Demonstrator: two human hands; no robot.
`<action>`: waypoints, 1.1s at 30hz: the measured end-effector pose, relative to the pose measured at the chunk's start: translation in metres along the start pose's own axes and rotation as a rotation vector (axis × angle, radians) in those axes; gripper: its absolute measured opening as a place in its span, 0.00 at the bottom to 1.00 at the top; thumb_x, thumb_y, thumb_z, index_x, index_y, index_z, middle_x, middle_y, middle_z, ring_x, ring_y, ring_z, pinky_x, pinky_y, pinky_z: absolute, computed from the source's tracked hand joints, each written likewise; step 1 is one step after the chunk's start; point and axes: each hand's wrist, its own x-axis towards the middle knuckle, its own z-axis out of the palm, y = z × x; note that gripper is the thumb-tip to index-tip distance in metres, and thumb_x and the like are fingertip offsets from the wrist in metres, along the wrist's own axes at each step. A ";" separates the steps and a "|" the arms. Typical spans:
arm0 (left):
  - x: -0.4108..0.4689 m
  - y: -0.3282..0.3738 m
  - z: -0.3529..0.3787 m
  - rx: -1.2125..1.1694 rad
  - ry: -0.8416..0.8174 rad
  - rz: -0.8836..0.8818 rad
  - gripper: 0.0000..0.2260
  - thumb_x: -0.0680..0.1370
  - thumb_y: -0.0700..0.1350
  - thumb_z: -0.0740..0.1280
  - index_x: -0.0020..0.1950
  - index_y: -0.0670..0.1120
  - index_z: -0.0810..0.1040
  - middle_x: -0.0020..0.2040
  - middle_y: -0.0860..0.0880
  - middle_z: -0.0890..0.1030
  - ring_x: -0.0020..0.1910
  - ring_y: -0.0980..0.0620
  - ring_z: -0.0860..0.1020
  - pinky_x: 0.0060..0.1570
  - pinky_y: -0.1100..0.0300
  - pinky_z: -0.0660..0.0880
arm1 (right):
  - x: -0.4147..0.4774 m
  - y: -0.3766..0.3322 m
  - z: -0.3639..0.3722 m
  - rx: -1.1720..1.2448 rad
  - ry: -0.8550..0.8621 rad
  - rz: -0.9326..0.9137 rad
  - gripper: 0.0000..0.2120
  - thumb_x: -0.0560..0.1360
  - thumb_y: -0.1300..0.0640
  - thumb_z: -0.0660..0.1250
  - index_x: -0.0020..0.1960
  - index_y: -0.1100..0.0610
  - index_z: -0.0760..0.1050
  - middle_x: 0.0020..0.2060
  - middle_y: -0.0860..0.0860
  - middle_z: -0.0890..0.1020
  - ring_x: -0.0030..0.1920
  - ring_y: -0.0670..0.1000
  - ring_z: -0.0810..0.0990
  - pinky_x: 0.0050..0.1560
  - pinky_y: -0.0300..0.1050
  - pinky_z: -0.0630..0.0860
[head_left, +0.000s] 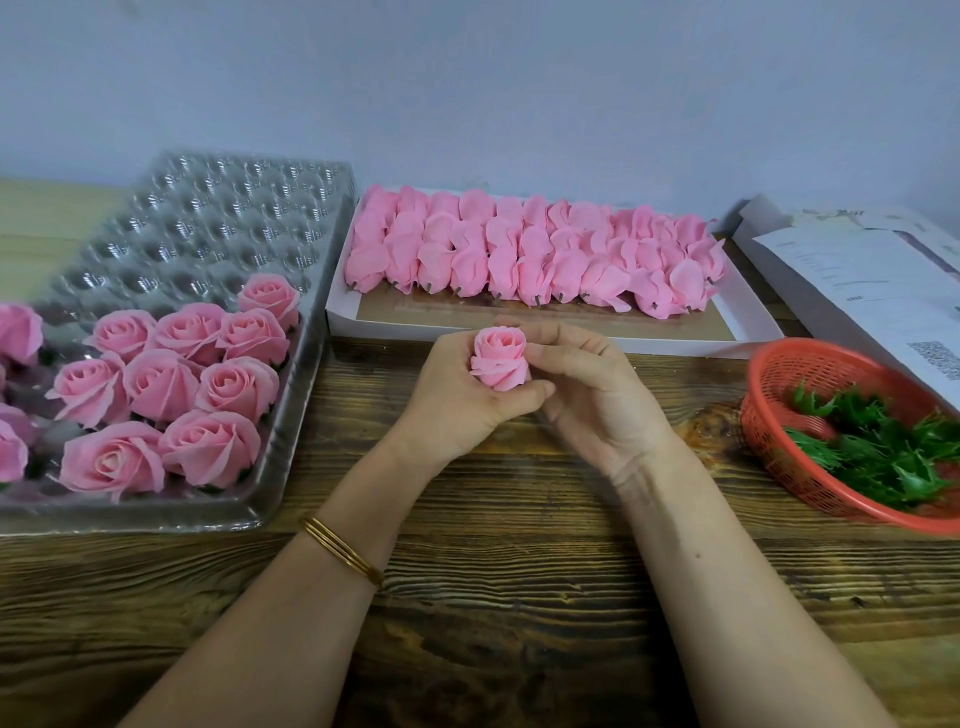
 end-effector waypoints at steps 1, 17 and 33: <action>0.000 0.000 0.000 0.007 -0.008 0.003 0.13 0.69 0.31 0.76 0.44 0.48 0.83 0.39 0.51 0.85 0.42 0.59 0.81 0.45 0.64 0.78 | 0.000 0.000 0.000 0.003 0.002 0.000 0.13 0.67 0.67 0.65 0.50 0.71 0.76 0.44 0.61 0.83 0.45 0.56 0.82 0.48 0.45 0.81; 0.000 0.000 -0.001 0.104 0.047 0.000 0.14 0.70 0.33 0.77 0.39 0.52 0.79 0.32 0.63 0.81 0.35 0.66 0.79 0.36 0.74 0.72 | 0.003 0.005 -0.004 -0.044 0.076 0.012 0.09 0.73 0.74 0.60 0.49 0.67 0.77 0.46 0.62 0.82 0.48 0.57 0.80 0.52 0.49 0.79; 0.006 -0.007 -0.006 0.075 0.265 -0.009 0.17 0.68 0.36 0.78 0.53 0.37 0.78 0.44 0.45 0.82 0.43 0.54 0.81 0.43 0.63 0.78 | 0.004 0.009 0.006 0.193 0.087 0.299 0.17 0.69 0.59 0.62 0.54 0.65 0.78 0.48 0.60 0.82 0.49 0.56 0.81 0.60 0.51 0.76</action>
